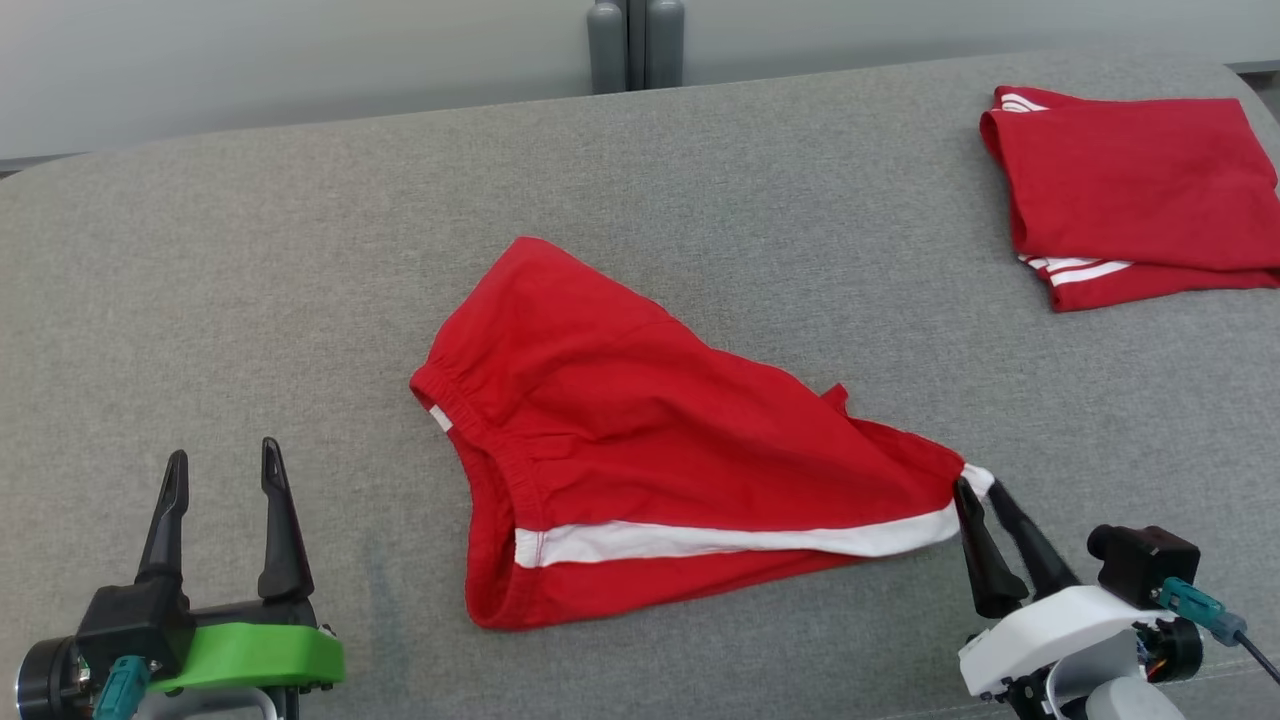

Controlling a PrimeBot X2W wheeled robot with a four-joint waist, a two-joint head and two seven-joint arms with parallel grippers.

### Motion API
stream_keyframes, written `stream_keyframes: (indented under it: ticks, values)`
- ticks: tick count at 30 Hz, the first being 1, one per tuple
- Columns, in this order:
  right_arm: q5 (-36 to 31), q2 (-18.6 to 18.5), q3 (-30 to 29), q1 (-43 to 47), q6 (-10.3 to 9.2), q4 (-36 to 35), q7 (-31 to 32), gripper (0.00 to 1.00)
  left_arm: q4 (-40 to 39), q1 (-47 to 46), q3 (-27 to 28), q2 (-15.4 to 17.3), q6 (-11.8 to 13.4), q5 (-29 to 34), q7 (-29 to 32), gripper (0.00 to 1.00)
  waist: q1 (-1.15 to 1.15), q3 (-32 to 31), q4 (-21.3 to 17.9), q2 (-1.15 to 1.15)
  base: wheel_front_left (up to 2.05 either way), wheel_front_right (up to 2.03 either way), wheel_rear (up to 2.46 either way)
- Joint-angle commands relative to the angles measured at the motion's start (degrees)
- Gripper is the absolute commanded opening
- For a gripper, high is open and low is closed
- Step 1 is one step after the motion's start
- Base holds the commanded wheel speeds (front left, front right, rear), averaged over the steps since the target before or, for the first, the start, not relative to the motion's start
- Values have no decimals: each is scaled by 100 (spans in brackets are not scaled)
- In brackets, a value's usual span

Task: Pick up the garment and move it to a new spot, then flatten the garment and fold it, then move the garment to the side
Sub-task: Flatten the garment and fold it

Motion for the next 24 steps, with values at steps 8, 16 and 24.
stream_keyframes:
  ticks: [8, 16, 24]
  values:
    - [-1007, 104, -392, -86, -6, -655, -110, 100, 3, 70, 67, 9, -42, 89, -17, 100, 0, -22, -58, 0, 0, 0, 0]
    - [-1428, 242, -193, -304, -6, -1002, -260, 100, -28, 103, 121, 9, -63, 118, -16, 100, 0, -83, -3, 0, 0, 0, 0]
    - [-1818, 415, -142, -240, -6, -1073, -311, 100, -39, 65, 144, 9, -95, 159, -17, 100, 0, -66, 84, 0, 0, 0, 0]
